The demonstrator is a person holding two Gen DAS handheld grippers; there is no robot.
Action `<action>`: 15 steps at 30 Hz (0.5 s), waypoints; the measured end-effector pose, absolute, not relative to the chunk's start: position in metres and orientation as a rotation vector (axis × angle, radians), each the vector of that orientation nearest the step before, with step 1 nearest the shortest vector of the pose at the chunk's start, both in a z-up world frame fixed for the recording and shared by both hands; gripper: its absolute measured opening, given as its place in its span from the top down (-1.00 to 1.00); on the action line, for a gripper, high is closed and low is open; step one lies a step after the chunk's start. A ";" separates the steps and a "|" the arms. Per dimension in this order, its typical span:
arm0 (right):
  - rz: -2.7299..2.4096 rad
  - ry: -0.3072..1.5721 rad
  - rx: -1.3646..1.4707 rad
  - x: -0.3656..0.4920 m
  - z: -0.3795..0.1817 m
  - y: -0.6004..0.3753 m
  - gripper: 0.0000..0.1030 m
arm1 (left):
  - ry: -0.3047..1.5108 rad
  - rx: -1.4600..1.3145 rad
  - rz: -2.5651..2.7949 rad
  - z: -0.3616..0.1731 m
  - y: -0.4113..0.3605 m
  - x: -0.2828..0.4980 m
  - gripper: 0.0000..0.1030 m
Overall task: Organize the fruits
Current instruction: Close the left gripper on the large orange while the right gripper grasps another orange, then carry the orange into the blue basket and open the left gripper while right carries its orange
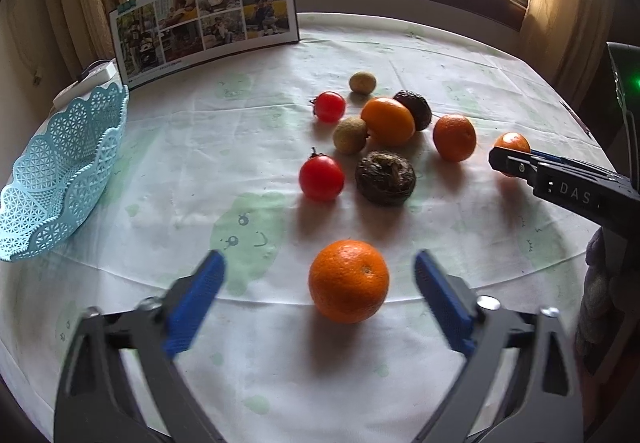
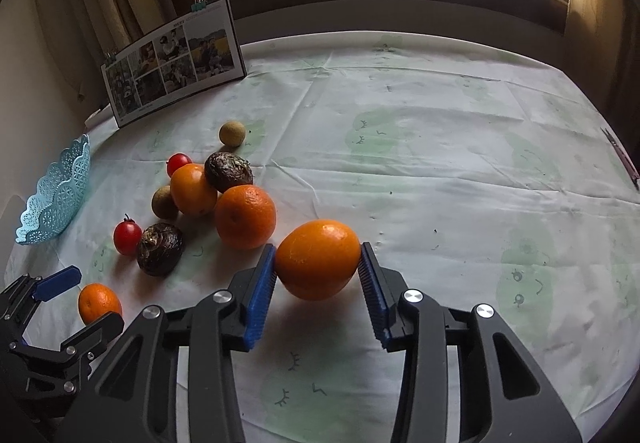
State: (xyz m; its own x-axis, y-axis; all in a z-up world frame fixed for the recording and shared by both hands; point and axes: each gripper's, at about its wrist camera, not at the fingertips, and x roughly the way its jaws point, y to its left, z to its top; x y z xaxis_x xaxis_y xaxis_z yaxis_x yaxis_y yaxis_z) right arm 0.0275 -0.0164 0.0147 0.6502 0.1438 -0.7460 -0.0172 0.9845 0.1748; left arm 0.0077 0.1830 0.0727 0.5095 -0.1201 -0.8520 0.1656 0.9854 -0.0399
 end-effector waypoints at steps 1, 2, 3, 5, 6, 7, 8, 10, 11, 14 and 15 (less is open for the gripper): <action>0.093 0.858 0.159 0.027 0.015 -0.017 0.19 | 1.027 0.047 -0.177 0.072 0.182 0.008 -0.58; 0.094 0.856 0.158 0.027 0.015 -0.017 0.19 | 1.031 0.044 -0.183 0.072 0.181 0.008 -0.46; 0.095 0.855 0.157 0.027 0.015 -0.017 0.19 | 1.035 0.043 -0.188 0.071 0.181 0.007 -0.35; 0.095 0.854 0.160 0.027 0.015 -0.017 0.19 | 1.041 0.045 -0.191 0.071 0.179 0.007 -0.24; 0.095 0.854 0.161 0.027 0.015 -0.017 0.19 | 1.042 0.045 -0.191 0.071 0.179 0.006 -0.13; 0.094 0.853 0.163 0.027 0.015 -0.018 0.19 | 1.044 0.045 -0.190 0.071 0.179 0.006 -0.07; 0.093 0.852 0.164 0.027 0.015 -0.018 0.19 | 1.047 0.043 -0.191 0.071 0.179 0.006 0.00; 0.091 0.851 0.164 0.027 0.016 -0.018 0.19 | 1.049 0.033 -0.204 0.072 0.179 0.005 0.15; 0.088 0.848 0.163 0.027 0.016 -0.018 0.19 | 1.049 0.026 -0.217 0.073 0.179 0.004 0.23; 0.081 0.839 0.156 0.025 0.018 -0.017 0.19 | 1.044 0.032 -0.221 0.075 0.178 0.002 0.23; 0.079 0.836 0.154 0.025 0.019 -0.017 0.19 | 1.044 0.030 -0.221 0.075 0.179 0.001 0.23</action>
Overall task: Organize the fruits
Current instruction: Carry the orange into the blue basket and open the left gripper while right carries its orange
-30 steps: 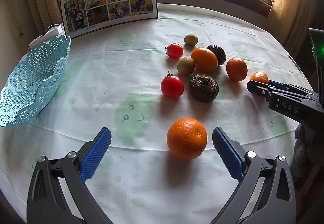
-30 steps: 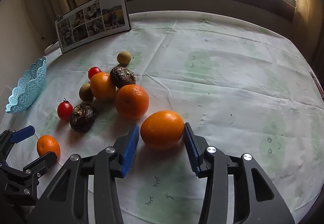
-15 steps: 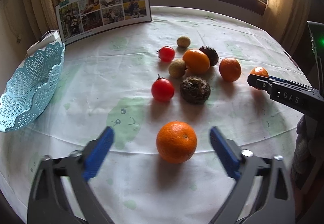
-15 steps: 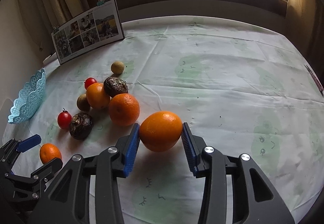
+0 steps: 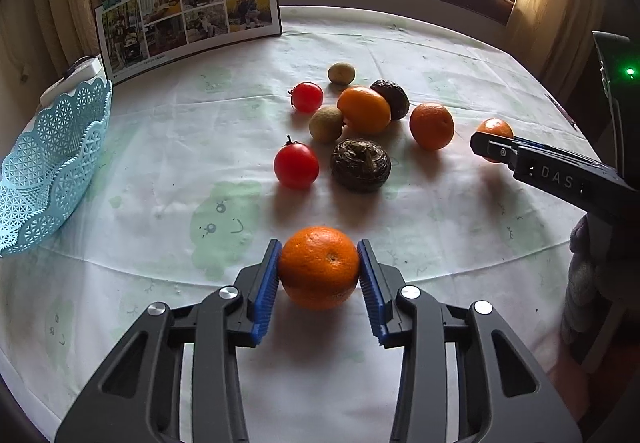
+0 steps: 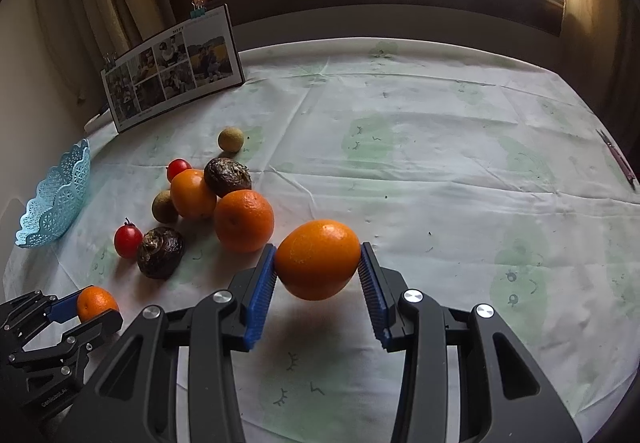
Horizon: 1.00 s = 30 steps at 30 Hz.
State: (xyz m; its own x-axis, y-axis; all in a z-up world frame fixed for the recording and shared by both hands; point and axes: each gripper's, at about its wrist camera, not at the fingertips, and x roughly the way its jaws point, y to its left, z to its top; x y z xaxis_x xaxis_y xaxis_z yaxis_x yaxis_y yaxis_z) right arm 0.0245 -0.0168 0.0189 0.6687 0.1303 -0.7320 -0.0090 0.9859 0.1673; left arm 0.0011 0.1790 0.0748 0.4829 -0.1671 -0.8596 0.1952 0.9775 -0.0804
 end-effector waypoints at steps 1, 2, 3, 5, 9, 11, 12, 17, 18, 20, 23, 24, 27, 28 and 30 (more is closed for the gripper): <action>0.076 0.832 0.153 0.024 0.020 -0.017 0.19 | 1.041 0.029 -0.218 0.076 0.180 0.001 0.23; 0.074 0.830 0.153 0.024 0.020 -0.017 0.19 | 1.032 0.032 -0.212 0.077 0.181 0.000 0.23; 0.073 0.829 0.154 0.023 0.021 -0.017 0.19 | 1.026 0.033 -0.208 0.079 0.182 0.000 0.24; 0.070 0.825 0.159 0.022 0.023 -0.016 0.19 | 1.006 0.038 -0.198 0.083 0.186 -0.001 0.24; 0.072 0.808 0.163 0.020 0.030 -0.014 0.19 | 0.963 0.033 -0.163 0.095 0.198 0.001 0.23; 0.078 0.798 0.163 0.018 0.035 -0.010 0.19 | 0.943 0.026 -0.137 0.101 0.208 0.004 0.23; 0.081 0.794 0.162 0.018 0.037 -0.007 0.19 | 0.933 0.023 -0.122 0.104 0.213 0.005 0.23; 0.102 0.778 0.150 0.018 0.047 0.009 0.19 | 0.885 0.006 -0.039 0.118 0.246 0.012 0.23; 0.106 0.777 0.147 0.019 0.048 0.012 0.19 | 0.879 0.005 -0.025 0.119 0.251 0.013 0.23; 0.116 0.775 0.139 0.020 0.051 0.020 0.19 | 0.860 0.000 0.012 0.124 0.265 0.015 0.23; 0.130 0.773 0.128 0.021 0.054 0.032 0.19 | 0.837 -0.008 0.061 0.129 0.286 0.018 0.23; 0.136 0.771 0.123 0.021 0.056 0.037 0.19 | 0.830 -0.010 0.079 0.130 0.293 0.020 0.23; 0.152 0.769 0.109 0.023 0.060 0.051 0.19 | 0.806 -0.004 0.142 0.133 0.313 0.025 0.23; 0.159 0.768 0.102 0.024 0.061 0.056 0.19 | 0.802 -0.005 0.165 0.133 0.322 0.027 0.23; 0.173 0.766 0.088 0.025 0.064 0.067 0.19 | 0.796 -0.010 0.195 0.132 0.334 0.029 0.23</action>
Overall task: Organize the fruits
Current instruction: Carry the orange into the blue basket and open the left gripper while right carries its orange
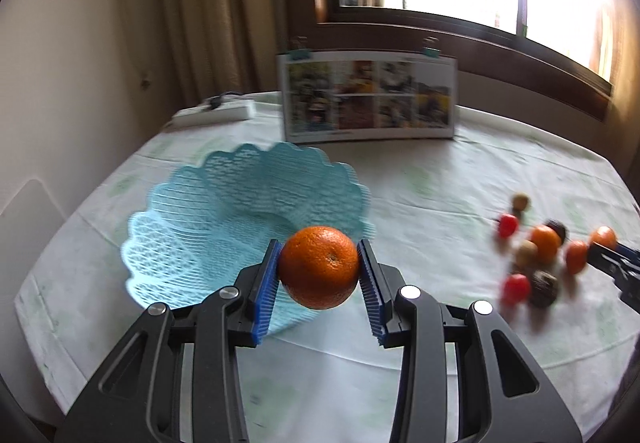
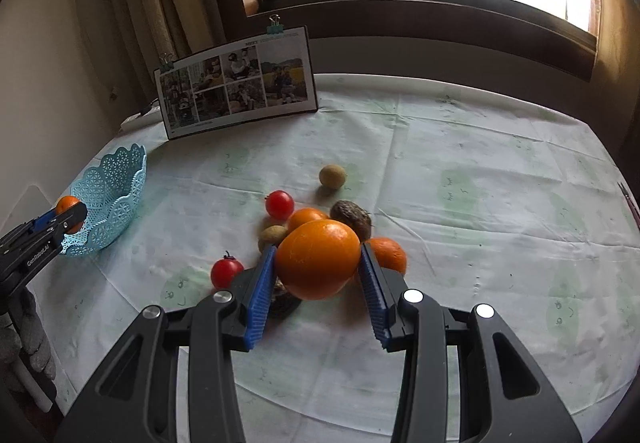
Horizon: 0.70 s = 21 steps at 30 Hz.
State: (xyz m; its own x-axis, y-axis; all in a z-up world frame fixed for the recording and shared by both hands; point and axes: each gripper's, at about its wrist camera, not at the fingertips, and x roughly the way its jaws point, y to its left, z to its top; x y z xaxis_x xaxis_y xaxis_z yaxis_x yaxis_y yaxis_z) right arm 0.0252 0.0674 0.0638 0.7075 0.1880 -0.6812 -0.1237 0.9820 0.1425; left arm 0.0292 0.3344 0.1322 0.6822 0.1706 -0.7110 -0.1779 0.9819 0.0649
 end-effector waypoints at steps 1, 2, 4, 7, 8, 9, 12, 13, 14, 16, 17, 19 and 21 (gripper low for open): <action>0.180 0.764 0.082 0.026 0.065 0.073 0.19 | 0.794 -0.009 0.208 0.132 0.339 0.030 0.23; 0.189 0.763 0.077 0.026 0.067 0.080 0.19 | 0.791 -0.010 0.228 0.131 0.346 0.031 0.23; 0.204 0.760 0.065 0.028 0.069 0.091 0.19 | 0.790 -0.012 0.249 0.129 0.355 0.032 0.23; 0.228 0.757 0.047 0.030 0.072 0.108 0.19 | 0.793 -0.017 0.277 0.125 0.368 0.034 0.23; 0.236 0.756 0.041 0.030 0.073 0.114 0.19 | 0.795 -0.023 0.282 0.124 0.373 0.034 0.23; 0.246 0.757 0.035 0.031 0.074 0.121 0.19 | 0.797 -0.029 0.284 0.123 0.376 0.034 0.23; 0.270 0.756 0.018 0.034 0.077 0.137 0.19 | 0.801 -0.038 0.293 0.120 0.385 0.031 0.23; 0.281 0.755 0.013 0.035 0.078 0.144 0.19 | 0.803 -0.040 0.294 0.120 0.387 0.031 0.23; 0.290 0.753 0.008 0.036 0.079 0.149 0.19 | 0.804 -0.044 0.295 0.119 0.389 0.030 0.23; 0.312 0.750 -0.001 0.037 0.082 0.161 0.19 | 0.801 -0.048 0.302 0.119 0.394 0.030 0.22; 0.324 0.748 -0.006 0.038 0.083 0.167 0.19 | 0.801 -0.052 0.306 0.118 0.396 0.031 0.14; 0.347 0.744 -0.015 0.039 0.085 0.180 0.19 | 0.789 -0.061 0.315 0.119 0.401 0.031 -0.29; 0.368 0.742 -0.021 0.042 0.087 0.191 0.19 | 0.755 -0.055 0.334 0.124 0.405 0.027 -0.65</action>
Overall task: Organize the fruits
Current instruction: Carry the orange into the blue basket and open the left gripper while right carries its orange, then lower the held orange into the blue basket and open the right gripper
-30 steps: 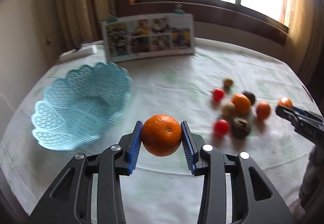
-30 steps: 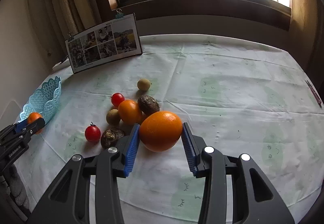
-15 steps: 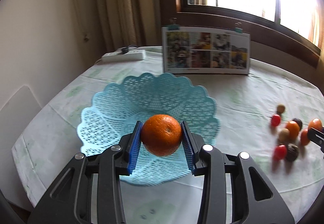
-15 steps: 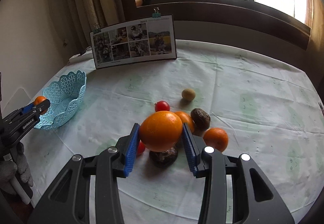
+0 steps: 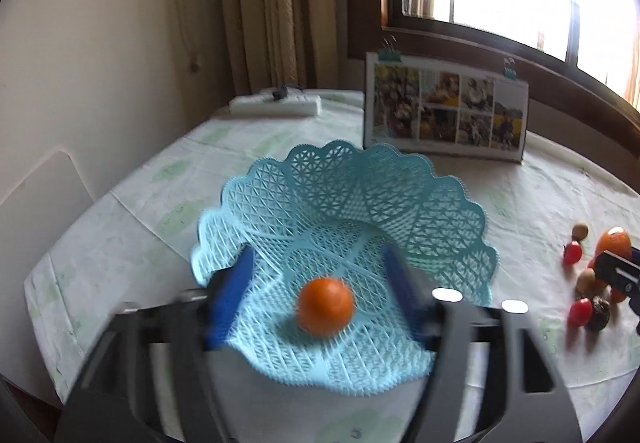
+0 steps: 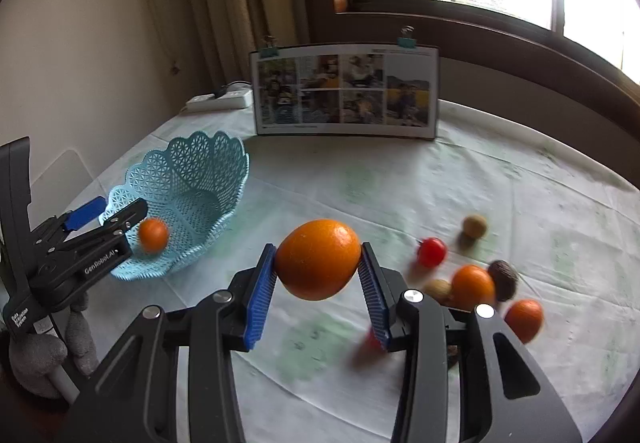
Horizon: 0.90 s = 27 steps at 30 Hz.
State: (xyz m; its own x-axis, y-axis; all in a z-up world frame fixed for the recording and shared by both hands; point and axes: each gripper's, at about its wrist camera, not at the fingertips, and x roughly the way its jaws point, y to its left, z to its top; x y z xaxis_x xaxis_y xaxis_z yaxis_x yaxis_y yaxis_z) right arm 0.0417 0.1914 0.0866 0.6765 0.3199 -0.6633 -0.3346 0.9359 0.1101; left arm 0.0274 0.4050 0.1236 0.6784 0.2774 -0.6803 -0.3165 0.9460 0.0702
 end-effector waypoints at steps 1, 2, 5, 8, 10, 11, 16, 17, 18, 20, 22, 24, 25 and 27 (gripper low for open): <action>0.379 0.740 -0.024 0.043 0.088 0.197 0.19 | 0.738 -0.046 0.345 0.126 0.406 0.026 -0.68; 0.390 0.738 -0.027 0.043 0.088 0.203 0.19 | 0.721 -0.034 0.357 0.128 0.407 0.024 -0.72; 0.423 0.733 -0.036 0.047 0.091 0.219 0.19 | 0.700 -0.008 0.378 0.133 0.412 0.021 -0.82; 0.458 0.725 -0.051 0.050 0.094 0.237 0.19 | 0.696 -0.007 0.396 0.135 0.420 0.018 -0.83; 0.483 0.721 -0.057 0.053 0.095 0.250 0.19 | 0.697 -0.014 0.408 0.135 0.425 0.016 -0.83; 0.492 0.721 -0.059 0.054 0.095 0.255 0.19 | 0.698 -0.018 0.415 0.135 0.428 0.015 -0.83; 0.542 0.735 -0.063 0.062 0.093 0.282 0.19 | 0.710 -0.030 0.449 0.132 0.441 0.010 -0.84; 0.549 0.736 -0.065 0.063 0.092 0.286 0.19 | 0.713 -0.033 0.456 0.131 0.444 0.009 -0.84; 0.556 0.737 -0.067 0.064 0.092 0.290 0.19 | 0.714 -0.036 0.462 0.131 0.446 0.008 -0.84; 0.568 0.740 -0.071 0.066 0.090 0.298 0.19 | 0.715 -0.043 0.473 0.131 0.450 0.006 -0.84; 0.576 0.746 -0.070 0.068 0.088 0.303 0.19 | 0.716 -0.047 0.483 0.131 0.454 0.005 -0.84; 0.586 0.750 -0.072 0.071 0.087 0.306 0.18 | 0.718 -0.050 0.490 0.130 0.455 0.004 -0.85; 0.591 0.751 -0.065 0.072 0.086 0.308 0.18 | 0.721 -0.053 0.491 0.130 0.456 0.004 -0.85; 0.597 0.746 -0.053 0.074 0.085 0.308 0.01 | 0.724 -0.057 0.493 0.129 0.457 0.003 -0.87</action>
State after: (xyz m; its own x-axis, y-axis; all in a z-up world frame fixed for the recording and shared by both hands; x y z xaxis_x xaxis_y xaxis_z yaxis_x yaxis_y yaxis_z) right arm 0.0744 0.3079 0.0852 0.5771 0.4916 -0.6521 -0.5284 0.8336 0.1609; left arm 0.0034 0.4568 0.1293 0.6404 0.4129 -0.6476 -0.4513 0.8846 0.1177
